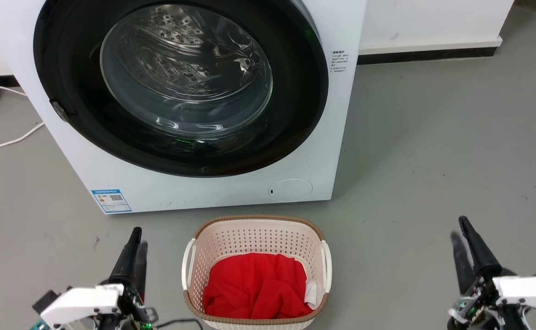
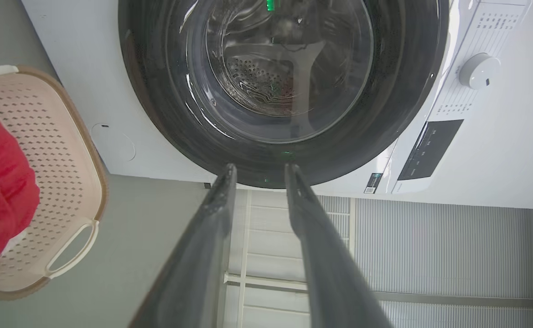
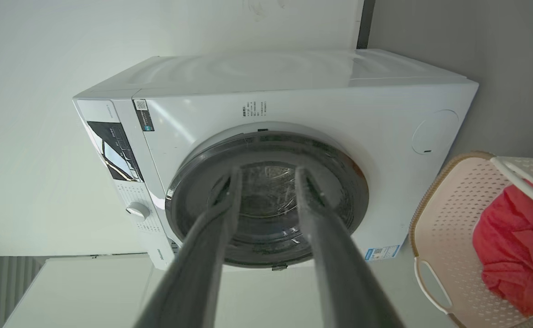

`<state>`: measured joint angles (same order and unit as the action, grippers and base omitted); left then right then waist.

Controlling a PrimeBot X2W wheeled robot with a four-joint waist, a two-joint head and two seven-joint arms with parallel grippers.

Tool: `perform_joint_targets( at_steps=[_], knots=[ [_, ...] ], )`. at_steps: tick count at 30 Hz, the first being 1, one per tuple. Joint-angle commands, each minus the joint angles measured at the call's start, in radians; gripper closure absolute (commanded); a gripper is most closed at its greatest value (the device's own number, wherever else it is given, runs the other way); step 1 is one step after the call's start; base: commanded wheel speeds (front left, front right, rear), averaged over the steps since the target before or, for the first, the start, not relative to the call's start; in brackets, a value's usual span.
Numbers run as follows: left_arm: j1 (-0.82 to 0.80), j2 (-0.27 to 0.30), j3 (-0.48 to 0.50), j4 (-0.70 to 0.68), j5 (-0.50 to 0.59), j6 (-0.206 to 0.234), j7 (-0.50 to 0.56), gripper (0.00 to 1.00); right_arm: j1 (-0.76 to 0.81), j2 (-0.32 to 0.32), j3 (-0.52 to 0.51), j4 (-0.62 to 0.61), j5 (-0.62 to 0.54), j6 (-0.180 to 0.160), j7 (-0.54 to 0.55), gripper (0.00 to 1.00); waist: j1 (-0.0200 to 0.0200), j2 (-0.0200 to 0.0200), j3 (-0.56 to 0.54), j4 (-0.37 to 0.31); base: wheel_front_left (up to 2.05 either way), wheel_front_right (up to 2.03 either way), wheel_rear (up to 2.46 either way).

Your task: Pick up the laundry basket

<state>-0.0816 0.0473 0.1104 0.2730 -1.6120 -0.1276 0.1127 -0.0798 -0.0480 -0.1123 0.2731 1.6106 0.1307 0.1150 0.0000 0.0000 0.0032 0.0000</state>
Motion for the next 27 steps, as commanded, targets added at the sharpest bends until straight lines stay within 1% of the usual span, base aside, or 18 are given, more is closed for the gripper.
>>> perform_joint_targets(
  at_steps=[1,5,6,12,13,14,15,16,27],
  knots=[
    [-0.006,0.001,-0.003,-0.013,0.003,0.000,-0.009,0.00,-0.007,0.000,0.003,-0.007,-0.005,0.000,-0.009,0.00,0.0000,0.0000,0.000,0.000,0.00,0.00,0.00],
    [-0.003,0.001,-0.004,-0.025,0.026,0.000,-0.029,0.00,-0.008,-0.001,0.004,-0.011,-0.033,0.000,-0.030,0.00,0.0000,0.0000,0.001,0.000,0.00,0.00,0.00],
    [-0.003,0.001,0.000,-0.035,0.067,-0.001,-0.044,0.00,-0.009,-0.001,0.002,-0.022,-0.081,0.000,-0.045,0.00,0.0000,0.0000,0.002,0.000,0.00,0.00,0.00],
    [-0.003,0.001,0.015,-0.065,0.186,0.001,-0.073,0.00,-0.007,-0.001,0.004,-0.063,-0.228,0.000,-0.074,0.00,0.0000,0.0000,0.005,0.001,0.00,0.00,0.00],
    [-0.003,0.001,0.015,-0.065,0.186,0.001,-0.073,0.00,-0.007,-0.001,0.004,-0.063,-0.228,0.000,-0.074,0.00,0.0000,0.0000,0.005,0.001,0.00,0.00,0.00],
    [-0.003,0.002,0.016,-0.072,0.208,0.003,-0.077,0.00,-0.007,-0.001,0.006,-0.070,-0.255,0.000,-0.078,0.00,0.0000,0.0000,0.006,0.001,0.00,0.00,0.00],
    [0.001,0.002,0.013,-0.092,0.281,0.010,-0.091,0.00,-0.004,-0.001,0.011,-0.092,-0.327,0.000,-0.092,0.00,0.0000,0.0000,0.007,0.001,0.00,0.00,0.00],
    [0.002,0.002,0.010,-0.099,0.305,0.014,-0.095,0.00,-0.003,-0.001,0.014,-0.099,-0.351,0.000,-0.096,0.00,0.0000,0.0000,0.007,0.001,0.00,0.00,0.00],
    [0.020,0.002,-0.018,-0.152,0.528,0.051,-0.140,0.00,0.007,-0.002,0.040,-0.166,-0.624,0.000,-0.141,0.00,0.0000,0.0000,0.013,0.002,0.00,0.00,0.00]
  ],
)
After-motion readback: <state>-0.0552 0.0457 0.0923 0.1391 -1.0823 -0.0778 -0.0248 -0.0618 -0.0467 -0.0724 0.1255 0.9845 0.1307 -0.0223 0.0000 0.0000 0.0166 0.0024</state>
